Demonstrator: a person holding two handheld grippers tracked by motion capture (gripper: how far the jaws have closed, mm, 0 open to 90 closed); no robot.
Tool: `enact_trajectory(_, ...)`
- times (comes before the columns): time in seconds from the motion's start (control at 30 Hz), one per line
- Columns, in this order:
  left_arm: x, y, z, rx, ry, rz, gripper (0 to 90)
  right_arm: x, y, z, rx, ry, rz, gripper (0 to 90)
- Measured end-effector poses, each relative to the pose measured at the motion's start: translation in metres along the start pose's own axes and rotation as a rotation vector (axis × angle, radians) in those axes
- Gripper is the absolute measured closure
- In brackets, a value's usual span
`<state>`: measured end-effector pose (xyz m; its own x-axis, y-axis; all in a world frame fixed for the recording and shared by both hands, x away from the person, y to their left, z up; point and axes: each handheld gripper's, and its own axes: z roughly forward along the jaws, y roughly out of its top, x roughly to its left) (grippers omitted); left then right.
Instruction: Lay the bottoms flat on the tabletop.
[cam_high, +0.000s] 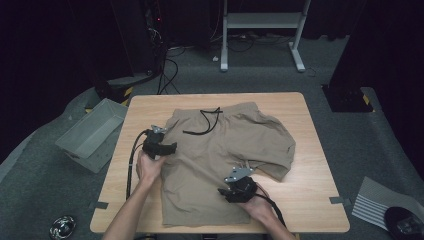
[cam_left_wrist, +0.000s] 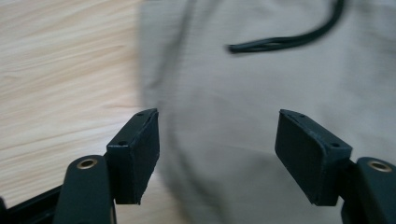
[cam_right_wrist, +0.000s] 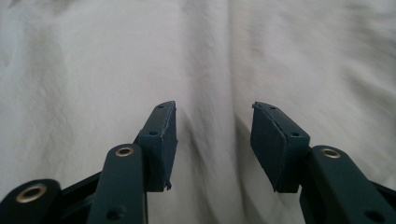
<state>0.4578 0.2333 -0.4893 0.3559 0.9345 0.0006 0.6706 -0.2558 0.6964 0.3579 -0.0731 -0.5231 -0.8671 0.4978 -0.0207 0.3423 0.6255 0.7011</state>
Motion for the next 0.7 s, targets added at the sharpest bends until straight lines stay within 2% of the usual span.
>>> enact_trajectory(0.07,-0.007,-0.003,0.002,0.0,-0.028,0.003,31.0,0.007,0.007,0.007,-0.005,0.007,-0.005,49.4)
enact_trajectory(0.17,-0.013,-0.009,0.009,0.026,-0.024,0.029,30.0,0.015,0.015,0.015,-0.003,0.023,-0.018,48.5)
enact_trajectory(0.23,-0.01,-0.016,0.016,0.061,0.011,0.051,30.6,0.017,0.017,0.016,0.001,0.031,-0.025,48.8)
enact_trajectory(0.27,-0.005,-0.021,0.019,0.065,0.009,0.042,30.4,0.017,0.016,0.015,-0.001,0.032,-0.024,48.9)
enact_trajectory(0.3,0.001,-0.024,0.019,0.047,-0.007,0.015,28.1,0.017,0.014,0.011,-0.013,0.021,-0.016,49.2)
enact_trajectory(0.37,0.009,-0.026,0.016,0.046,0.033,0.013,29.0,0.012,0.007,-0.002,-0.037,-0.016,0.005,49.9)
enact_trajectory(0.43,0.015,-0.027,0.013,0.055,0.09,0.032,29.7,0.002,-0.003,-0.019,-0.049,-0.074,0.034,51.3)
enact_trajectory(0.5,0.021,-0.025,0.01,0.085,0.146,0.029,30.8,-0.012,-0.018,-0.039,-0.038,-0.152,0.066,53.7)
enact_trajectory(0.53,0.021,-0.024,0.008,0.104,0.169,0.031,31.8,-0.017,-0.023,-0.045,-0.036,-0.17,0.08,56.3)
enact_trajectory(0.57,0.02,-0.024,0.005,0.102,0.173,0.033,32.8,-0.023,-0.031,-0.054,-0.034,-0.194,0.104,57.9)
enact_trajectory(0.6,0.017,-0.025,0.002,0.086,0.156,0.032,32.2,-0.027,-0.038,-0.062,-0.037,-0.226,0.125,58.6)
enact_trajectory(0.7,0.001,-0.029,-0.012,-0.004,0.056,0.024,30.8,-0.039,-0.059,-0.079,-0.066,-0.305,0.193,59.2)
